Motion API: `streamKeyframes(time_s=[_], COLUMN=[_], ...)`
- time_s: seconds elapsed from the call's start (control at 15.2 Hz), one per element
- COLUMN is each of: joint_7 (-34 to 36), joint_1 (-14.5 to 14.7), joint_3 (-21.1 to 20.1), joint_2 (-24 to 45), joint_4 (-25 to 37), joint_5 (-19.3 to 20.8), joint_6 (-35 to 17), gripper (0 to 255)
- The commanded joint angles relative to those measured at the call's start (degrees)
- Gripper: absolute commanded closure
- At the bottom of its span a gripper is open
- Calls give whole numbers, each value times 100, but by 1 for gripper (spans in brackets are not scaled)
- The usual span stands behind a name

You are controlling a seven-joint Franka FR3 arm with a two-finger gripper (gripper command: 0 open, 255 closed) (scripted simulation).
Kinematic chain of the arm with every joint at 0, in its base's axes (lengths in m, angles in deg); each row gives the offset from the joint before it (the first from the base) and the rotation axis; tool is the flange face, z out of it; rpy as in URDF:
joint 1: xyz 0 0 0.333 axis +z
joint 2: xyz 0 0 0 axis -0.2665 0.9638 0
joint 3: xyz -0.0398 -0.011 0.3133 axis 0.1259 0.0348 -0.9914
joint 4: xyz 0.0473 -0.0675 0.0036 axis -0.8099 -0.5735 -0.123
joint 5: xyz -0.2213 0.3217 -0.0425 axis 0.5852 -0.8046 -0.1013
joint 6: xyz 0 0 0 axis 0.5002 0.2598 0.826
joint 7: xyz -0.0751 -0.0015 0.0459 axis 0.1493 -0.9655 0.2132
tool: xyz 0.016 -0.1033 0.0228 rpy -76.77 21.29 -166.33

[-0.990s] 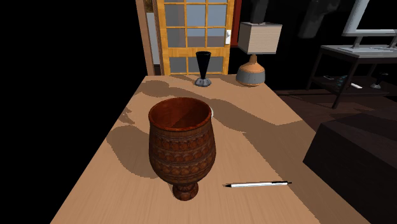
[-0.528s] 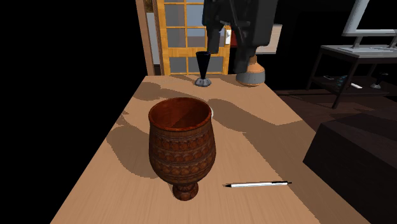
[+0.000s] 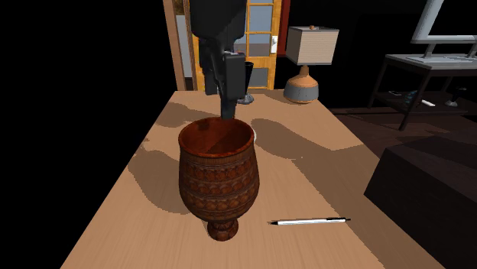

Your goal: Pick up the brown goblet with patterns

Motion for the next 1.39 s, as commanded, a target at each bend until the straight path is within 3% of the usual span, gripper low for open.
streamKeyframes(time_s=[0.0,0.66,0.73,1.32], joint_7=[-94,-117,-117,-117], joint_1=[-159,-217,-215,-217], joint_3=[-61,-135,-134,-135], joint_2=[475,861,854,861], joint_4=[521,530,524,530], joint_5=[-108,-186,-185,-186], joint_6=[49,-325,-325,-325], gripper=[0,0,255,255])
